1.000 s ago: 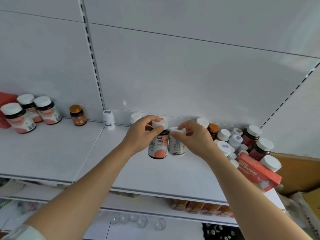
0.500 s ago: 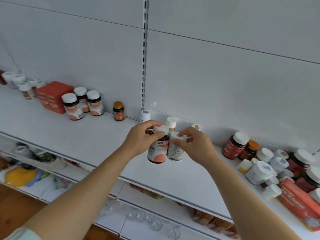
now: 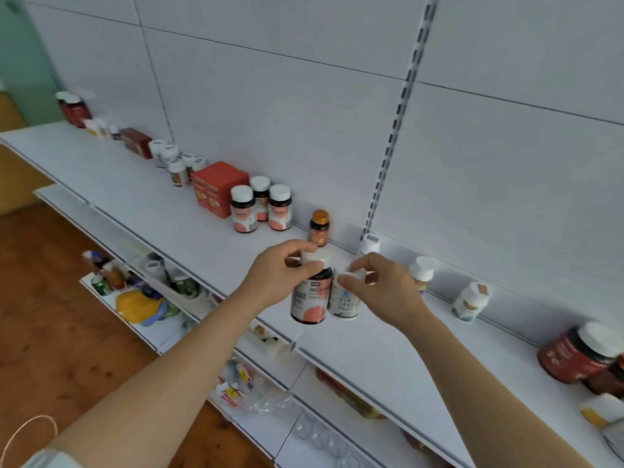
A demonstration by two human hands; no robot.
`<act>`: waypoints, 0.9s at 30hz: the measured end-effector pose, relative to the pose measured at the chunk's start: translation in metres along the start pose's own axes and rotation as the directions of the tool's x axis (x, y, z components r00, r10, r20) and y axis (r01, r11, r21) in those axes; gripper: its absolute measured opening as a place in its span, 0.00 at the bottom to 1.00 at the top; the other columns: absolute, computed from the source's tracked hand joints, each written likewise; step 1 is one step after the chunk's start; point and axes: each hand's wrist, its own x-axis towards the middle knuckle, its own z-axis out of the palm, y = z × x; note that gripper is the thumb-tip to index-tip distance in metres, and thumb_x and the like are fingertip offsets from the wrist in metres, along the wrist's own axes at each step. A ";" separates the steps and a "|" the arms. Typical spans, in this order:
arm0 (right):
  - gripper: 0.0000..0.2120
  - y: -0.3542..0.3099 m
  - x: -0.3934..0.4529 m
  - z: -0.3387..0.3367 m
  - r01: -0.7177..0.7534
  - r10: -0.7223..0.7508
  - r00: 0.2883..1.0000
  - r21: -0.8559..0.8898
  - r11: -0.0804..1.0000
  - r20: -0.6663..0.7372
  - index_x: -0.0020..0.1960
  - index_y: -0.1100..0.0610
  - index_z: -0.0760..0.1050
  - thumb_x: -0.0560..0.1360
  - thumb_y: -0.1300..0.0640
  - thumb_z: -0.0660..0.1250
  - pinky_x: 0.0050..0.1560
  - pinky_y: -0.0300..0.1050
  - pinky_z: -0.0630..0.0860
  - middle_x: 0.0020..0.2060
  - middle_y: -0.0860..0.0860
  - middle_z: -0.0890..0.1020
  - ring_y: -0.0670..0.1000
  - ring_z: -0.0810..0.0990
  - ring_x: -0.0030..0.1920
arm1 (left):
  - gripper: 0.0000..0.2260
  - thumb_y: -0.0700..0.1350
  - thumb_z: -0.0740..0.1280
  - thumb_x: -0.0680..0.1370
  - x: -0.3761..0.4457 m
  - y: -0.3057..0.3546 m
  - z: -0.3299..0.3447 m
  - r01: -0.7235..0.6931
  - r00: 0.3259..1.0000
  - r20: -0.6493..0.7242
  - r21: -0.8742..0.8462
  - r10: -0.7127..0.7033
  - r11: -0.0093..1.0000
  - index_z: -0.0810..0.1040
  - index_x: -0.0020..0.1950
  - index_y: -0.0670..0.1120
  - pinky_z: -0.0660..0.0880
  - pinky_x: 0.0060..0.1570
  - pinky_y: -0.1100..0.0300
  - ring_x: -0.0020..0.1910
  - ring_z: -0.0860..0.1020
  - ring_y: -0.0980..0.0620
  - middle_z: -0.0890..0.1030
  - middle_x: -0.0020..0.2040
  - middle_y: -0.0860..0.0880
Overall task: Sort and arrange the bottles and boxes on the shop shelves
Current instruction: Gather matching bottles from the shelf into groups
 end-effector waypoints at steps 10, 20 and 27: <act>0.13 -0.074 0.041 0.088 0.030 -0.032 0.999 -0.127 0.991 -0.011 0.48 0.42 0.76 0.69 0.39 0.73 0.43 0.42 0.78 0.46 0.44 0.81 0.43 0.80 0.46 | 0.16 0.51 0.75 0.72 0.037 -0.053 -0.113 -0.056 0.990 0.137 0.096 0.042 0.994 0.77 0.58 0.59 0.77 0.54 0.59 0.54 0.78 0.59 0.78 0.57 0.60; 0.14 -0.106 0.067 0.141 -0.027 -0.013 0.986 -0.238 0.971 -0.165 0.52 0.46 0.76 0.71 0.43 0.73 0.48 0.46 0.78 0.49 0.46 0.82 0.48 0.80 0.48 | 0.14 0.47 0.73 0.74 0.098 -0.071 -0.166 -0.347 0.913 0.301 0.220 0.275 0.912 0.77 0.58 0.52 0.75 0.53 0.57 0.54 0.77 0.55 0.78 0.54 0.56; 0.15 -0.090 0.104 0.145 -0.090 0.035 0.976 -0.255 0.963 -0.213 0.54 0.48 0.76 0.71 0.46 0.73 0.47 0.46 0.77 0.49 0.45 0.79 0.50 0.81 0.45 | 0.17 0.51 0.72 0.75 0.154 -0.067 -0.160 -0.466 0.867 0.349 0.311 0.356 0.828 0.79 0.59 0.44 0.74 0.51 0.48 0.47 0.75 0.53 0.80 0.50 0.48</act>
